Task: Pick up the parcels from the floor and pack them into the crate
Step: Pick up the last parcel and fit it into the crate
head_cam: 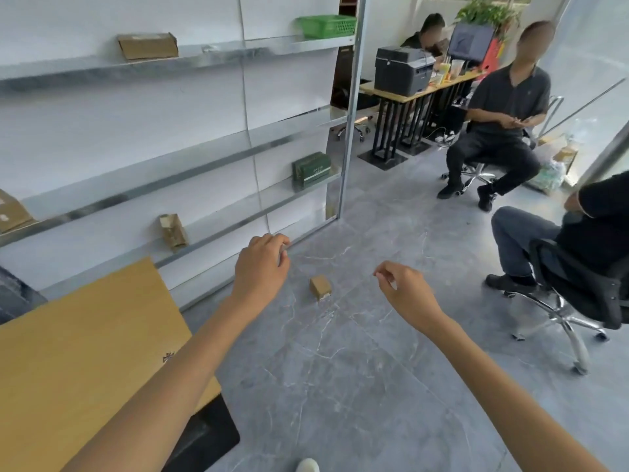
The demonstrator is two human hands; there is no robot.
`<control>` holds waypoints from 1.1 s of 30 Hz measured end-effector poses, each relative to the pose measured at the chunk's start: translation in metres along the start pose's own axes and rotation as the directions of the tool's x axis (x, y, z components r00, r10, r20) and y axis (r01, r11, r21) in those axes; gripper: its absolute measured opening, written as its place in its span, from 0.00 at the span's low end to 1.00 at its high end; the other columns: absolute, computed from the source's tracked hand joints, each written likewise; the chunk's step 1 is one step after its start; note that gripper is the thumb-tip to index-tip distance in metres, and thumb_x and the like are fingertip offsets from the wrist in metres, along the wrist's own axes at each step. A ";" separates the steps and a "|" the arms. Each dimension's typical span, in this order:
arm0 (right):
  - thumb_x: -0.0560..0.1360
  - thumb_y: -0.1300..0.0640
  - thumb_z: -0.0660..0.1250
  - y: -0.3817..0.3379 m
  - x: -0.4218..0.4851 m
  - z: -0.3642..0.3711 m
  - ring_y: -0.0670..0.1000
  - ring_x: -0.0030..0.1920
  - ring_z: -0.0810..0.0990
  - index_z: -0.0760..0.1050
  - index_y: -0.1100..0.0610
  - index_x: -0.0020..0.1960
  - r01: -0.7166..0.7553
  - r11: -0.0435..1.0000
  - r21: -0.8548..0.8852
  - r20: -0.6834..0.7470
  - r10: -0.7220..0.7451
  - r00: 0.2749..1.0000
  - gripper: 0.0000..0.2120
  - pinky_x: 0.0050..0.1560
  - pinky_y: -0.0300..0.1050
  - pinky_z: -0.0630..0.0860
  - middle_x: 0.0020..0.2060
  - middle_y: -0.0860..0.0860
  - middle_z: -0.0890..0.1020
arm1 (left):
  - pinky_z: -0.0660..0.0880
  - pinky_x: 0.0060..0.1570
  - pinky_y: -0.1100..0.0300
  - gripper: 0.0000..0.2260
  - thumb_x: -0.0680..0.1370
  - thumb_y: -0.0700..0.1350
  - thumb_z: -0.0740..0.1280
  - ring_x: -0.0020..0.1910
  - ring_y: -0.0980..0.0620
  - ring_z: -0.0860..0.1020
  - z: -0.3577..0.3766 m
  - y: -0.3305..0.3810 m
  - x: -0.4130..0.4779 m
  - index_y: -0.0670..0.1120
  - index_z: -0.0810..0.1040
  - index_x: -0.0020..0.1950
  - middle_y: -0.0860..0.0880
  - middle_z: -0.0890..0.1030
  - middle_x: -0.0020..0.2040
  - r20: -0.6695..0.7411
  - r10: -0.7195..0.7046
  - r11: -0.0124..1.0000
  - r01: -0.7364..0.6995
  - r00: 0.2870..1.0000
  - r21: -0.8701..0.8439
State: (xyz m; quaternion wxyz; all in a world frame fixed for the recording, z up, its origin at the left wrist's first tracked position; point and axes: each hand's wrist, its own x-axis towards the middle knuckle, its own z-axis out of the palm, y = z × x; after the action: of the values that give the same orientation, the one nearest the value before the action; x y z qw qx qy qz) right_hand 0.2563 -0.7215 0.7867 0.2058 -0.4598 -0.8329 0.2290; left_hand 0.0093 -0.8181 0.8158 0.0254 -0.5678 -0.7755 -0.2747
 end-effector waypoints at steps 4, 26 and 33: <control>0.79 0.56 0.60 0.001 0.053 0.017 0.52 0.45 0.79 0.77 0.55 0.51 -0.023 1.000 -0.009 0.028 0.023 0.999 0.07 0.45 0.51 0.77 0.43 0.51 0.81 | 0.74 0.49 0.52 0.11 0.79 0.41 0.61 0.54 0.48 0.75 0.024 -0.017 0.048 0.45 0.77 0.59 0.49 0.80 0.52 0.045 0.004 1.000 -0.003 0.999 -0.018; 0.79 0.58 0.60 0.169 0.459 0.134 0.56 0.42 0.77 0.77 0.60 0.51 -0.211 0.977 -0.018 0.402 0.200 0.894 0.09 0.42 0.48 0.72 0.33 0.49 0.75 | 0.74 0.51 0.51 0.10 0.78 0.42 0.59 0.55 0.42 0.77 0.312 -0.106 0.370 0.45 0.78 0.55 0.44 0.81 0.53 0.435 -0.392 0.902 0.433 0.811 0.007; 0.78 0.60 0.60 0.251 0.555 0.257 0.55 0.39 0.74 0.78 0.61 0.50 -0.411 0.912 -0.014 0.458 0.371 0.807 0.09 0.41 0.46 0.69 0.38 0.54 0.78 | 0.72 0.51 0.54 0.10 0.79 0.42 0.60 0.56 0.43 0.77 0.454 -0.184 0.409 0.42 0.78 0.55 0.43 0.81 0.54 0.575 -0.556 0.765 0.640 0.600 0.072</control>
State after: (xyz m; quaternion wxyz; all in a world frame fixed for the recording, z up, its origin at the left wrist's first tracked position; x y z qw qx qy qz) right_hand 0.0090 -0.1747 0.5091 -0.0253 -0.5462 -0.7343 0.4023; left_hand -0.1763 -0.2946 0.5015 -0.3392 -0.3294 -0.8699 -0.1403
